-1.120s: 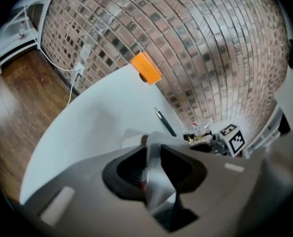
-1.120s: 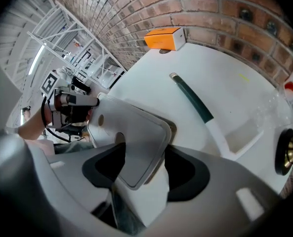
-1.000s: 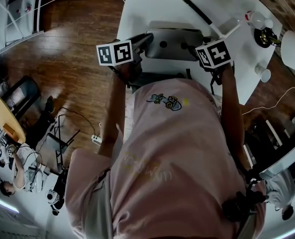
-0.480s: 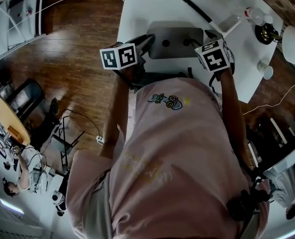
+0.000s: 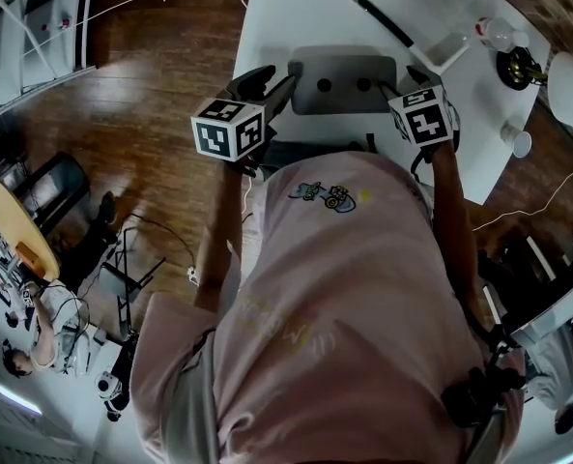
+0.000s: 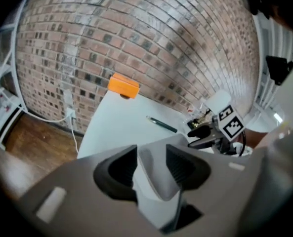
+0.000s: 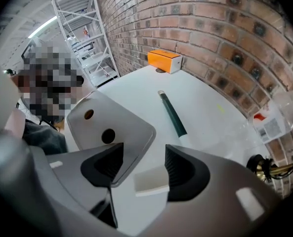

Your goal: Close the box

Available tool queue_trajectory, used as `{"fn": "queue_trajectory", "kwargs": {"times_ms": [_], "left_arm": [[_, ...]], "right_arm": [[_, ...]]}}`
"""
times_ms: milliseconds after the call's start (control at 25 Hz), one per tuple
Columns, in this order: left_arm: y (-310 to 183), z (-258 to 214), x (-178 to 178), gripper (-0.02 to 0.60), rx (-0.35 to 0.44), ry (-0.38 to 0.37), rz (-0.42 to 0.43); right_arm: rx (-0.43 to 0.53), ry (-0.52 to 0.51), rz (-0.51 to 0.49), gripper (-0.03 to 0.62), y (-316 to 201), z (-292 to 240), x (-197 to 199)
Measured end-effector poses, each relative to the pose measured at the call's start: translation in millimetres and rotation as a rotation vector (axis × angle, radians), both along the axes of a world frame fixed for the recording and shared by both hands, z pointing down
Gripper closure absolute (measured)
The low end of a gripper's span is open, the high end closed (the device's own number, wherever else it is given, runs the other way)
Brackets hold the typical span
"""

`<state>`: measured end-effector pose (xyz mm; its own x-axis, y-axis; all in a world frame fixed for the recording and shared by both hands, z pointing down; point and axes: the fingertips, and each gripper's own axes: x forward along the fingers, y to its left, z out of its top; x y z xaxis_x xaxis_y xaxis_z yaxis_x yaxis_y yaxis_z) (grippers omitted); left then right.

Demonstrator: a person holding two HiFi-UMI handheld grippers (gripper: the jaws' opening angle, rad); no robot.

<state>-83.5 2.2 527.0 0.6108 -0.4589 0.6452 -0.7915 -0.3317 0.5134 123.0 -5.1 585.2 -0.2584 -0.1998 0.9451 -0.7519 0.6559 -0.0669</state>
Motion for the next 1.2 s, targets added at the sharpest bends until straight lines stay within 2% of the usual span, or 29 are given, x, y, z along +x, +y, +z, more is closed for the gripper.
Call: {"fn": "queue_trajectory", "kwargs": {"times_ms": [120,200,280,360,480,600,720,840,960,1080,1200], "left_arm": [[0.9,-24.5,11.5,0.413,0.138,-0.057,0.094],[9.0,-28.5,29.7,0.416,0.194,-0.125,0.211],[25.4,-13.2,49.7,0.416,0.156,-0.193,0.348],[41.2,7.8,63.5,0.423,0.07,-0.232,0.429],[53.4,32.5,64.9,0.483,-0.026,-0.281,0.425],[61.0,40.5,63.2,0.495,-0.099,-0.287,0.415],[55.4,38.2,58.1,0.495,-0.082,-0.294,0.377],[50.9,40.5,53.7,0.512,-0.109,-0.306,0.35],[49.0,38.0,54.2,0.526,-0.108,-0.32,0.332],[49.1,50.7,52.8,0.573,-0.092,-0.35,0.337],[50.3,48.9,59.1,0.567,-0.082,-0.33,0.359]], "right_arm": [[0.057,-0.049,0.013,0.326,-5.9,-15.4,-4.6],[0.119,-0.098,0.015,0.326,-9.7,-32.6,-9.5],[0.156,-0.153,-0.01,0.338,-6.3,-49.2,-20.9],[0.142,-0.181,-0.049,0.355,3.5,-55.4,-37.1],[0.057,-0.17,-0.096,0.367,22.5,-36.3,-51.5],[-0.017,-0.154,-0.11,0.416,36.7,-19.7,-50.1],[-0.027,-0.146,-0.129,0.416,42.0,-19.4,-48.1],[-0.06,-0.133,-0.126,0.418,45.1,-7.6,-47.3],[-0.047,-0.131,-0.118,0.433,44.8,-10.2,-45.6],[-0.025,-0.094,-0.135,0.45,40.3,-8.1,-40.9],[-0.002,-0.092,-0.087,0.464,33.9,-5.2,-34.9]]}}
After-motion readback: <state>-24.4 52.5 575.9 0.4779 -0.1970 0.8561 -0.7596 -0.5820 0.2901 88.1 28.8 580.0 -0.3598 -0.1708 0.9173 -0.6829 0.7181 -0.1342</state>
